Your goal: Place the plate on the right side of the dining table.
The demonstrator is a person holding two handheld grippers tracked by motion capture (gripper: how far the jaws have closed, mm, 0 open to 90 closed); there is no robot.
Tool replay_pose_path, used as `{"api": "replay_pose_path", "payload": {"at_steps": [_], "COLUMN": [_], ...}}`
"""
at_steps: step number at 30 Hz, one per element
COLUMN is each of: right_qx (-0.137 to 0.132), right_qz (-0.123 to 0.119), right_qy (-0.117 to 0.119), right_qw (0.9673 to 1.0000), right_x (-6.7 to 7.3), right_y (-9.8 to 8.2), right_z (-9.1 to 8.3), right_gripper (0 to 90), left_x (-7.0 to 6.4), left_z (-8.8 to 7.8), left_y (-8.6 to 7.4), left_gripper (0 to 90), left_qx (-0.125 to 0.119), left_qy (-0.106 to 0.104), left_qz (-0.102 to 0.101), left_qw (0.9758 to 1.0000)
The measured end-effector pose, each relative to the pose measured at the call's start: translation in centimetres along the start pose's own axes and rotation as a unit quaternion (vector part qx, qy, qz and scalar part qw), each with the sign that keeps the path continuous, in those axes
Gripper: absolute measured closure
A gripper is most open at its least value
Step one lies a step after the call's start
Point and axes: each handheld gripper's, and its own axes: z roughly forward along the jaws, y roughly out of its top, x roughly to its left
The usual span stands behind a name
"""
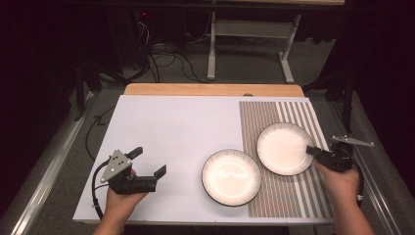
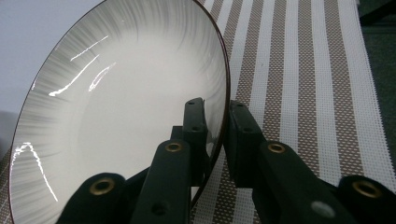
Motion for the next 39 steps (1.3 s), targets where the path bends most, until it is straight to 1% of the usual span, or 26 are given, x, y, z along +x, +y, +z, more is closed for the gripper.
{"api": "replay_pose_path", "payload": {"at_steps": [2,4,7,9,11,14,16,18,19,20,21,22,23,24,25,28,29,30,33,34,35,36,39], "right_qx": [-0.002,0.006,0.011,0.014,0.015,0.013,0.008,0.01,0.008,0.001,-0.01,-0.015,-0.026,-0.031,-0.04,-0.056,-0.068,-0.08,-0.106,-0.114,-0.123,-0.126,-0.143], "right_qz": [0.01,0.011,0.017,0.018,0.026,0.032,0.03,0.023,0.017,0.013,0.017,0.017,0.01,0.006,-0.007,-0.027,-0.042,-0.055,-0.081,-0.091,-0.108,-0.114,-0.138], "right_qy": [0.0,-0.012,-0.015,-0.022,-0.024,-0.023,-0.024,-0.028,-0.038,-0.044,-0.044,-0.043,-0.041,-0.042,-0.04,-0.028,-0.027,-0.02,0.004,0.017,0.034,0.04,0.061], "right_qw": [0.9999,0.9998,0.9997,0.9995,0.9993,0.9991,0.9992,0.9993,0.9991,0.9989,0.9988,0.9988,0.9988,0.9986,0.9984,0.9976,0.9964,0.9951,0.9911,0.9892,0.9859,0.9847,0.9782], "right_x": [-0.2,-0.2,-0.6,-0.6,-0.7,-0.9,-1.0,-0.9,-0.7,-0.6,-0.6,-0.6,-0.5,-0.3,0.0,1.2,2.1,2.7,4.9,5.9,7.4,7.8,9.8], "right_y": [0.0,0.0,-0.2,-0.2,-0.4,-0.5,-0.6,-0.6,-0.6,-0.5,-0.4,-0.4,-0.2,-0.1,0.0,0.2,0.3,0.3,0.5,0.5,0.5,0.5,0.4], "right_z": [0.2,0.4,0.7,0.9,1.1,1.3,1.3,1.3,1.3,1.1,0.7,0.6,0.2,-0.1,-0.6,-1.5,-2.0,-2.5,-3.6,-4.0,-4.5,-4.6,-5.1], "right_gripper": [82.4,81.9,81.9,81.8,81.8,82.0,81.5,80.0,76.8,72.8,70.0,68.6,65.6,64.0,61.5,53.8,51.1,49.9,44.4,42.0,39.2,38.6,34.8], "left_x": [0.2,0.4,0.6,0.7,0.7,0.6,0.6,0.6,0.6,0.7,0.7,0.7,0.8,0.8,0.8,0.8,0.8,0.9,0.8,0.7,0.7,0.6,0.4], "left_z": [0.1,0.1,0.1,0.2,0.3,0.5,0.6,0.6,0.6,0.6,0.6,0.6,0.7,0.7,0.7,0.7,0.7,0.7,0.8,0.8,0.8,0.7,0.7], "left_y": [-0.1,-0.2,-0.3,-0.3,-0.4,-0.5,-0.5,-0.5,-0.5,-0.6,-0.6,-0.6,-0.6,-0.6,-0.6,-0.5,-0.5,-0.4,-0.3,-0.2,-0.2,-0.2,-0.1], "left_gripper": [0.3,0.3,0.3,0.3,0.3,0.3,0.3,0.3,0.3,0.3,0.3,0.3,0.3,0.3,0.3,0.3,0.3,0.3,0.3,0.3,0.3,0.3,0.3], "left_qx": [0.005,0.006,0.009,0.014,0.019,0.029,0.033,0.034,0.033,0.033,0.033,0.034,0.035,0.035,0.035,0.036,0.034,0.035,0.034,0.033,0.032,0.032,0.033], "left_qy": [0.002,0.001,0.004,0.005,0.005,0.008,0.008,0.01,0.011,0.012,0.012,0.013,0.013,0.013,0.013,0.011,0.012,0.011,0.011,0.01,0.009,0.009,0.008], "left_qz": [-0.001,-0.007,-0.006,-0.007,-0.005,0.006,0.007,0.008,0.006,0.005,0.005,0.004,0.004,0.003,0.003,0.002,0.0,0.0,0.002,0.004,0.004,0.004,0.01], "left_qw": [1.0,1.0,0.9999,0.9999,0.9998,0.9995,0.9994,0.9993,0.9994,0.9994,0.9994,0.9993,0.9993,0.9993,0.9993,0.9993,0.9993,0.9993,0.9994,0.9994,0.9994,0.9994,0.9994]}}
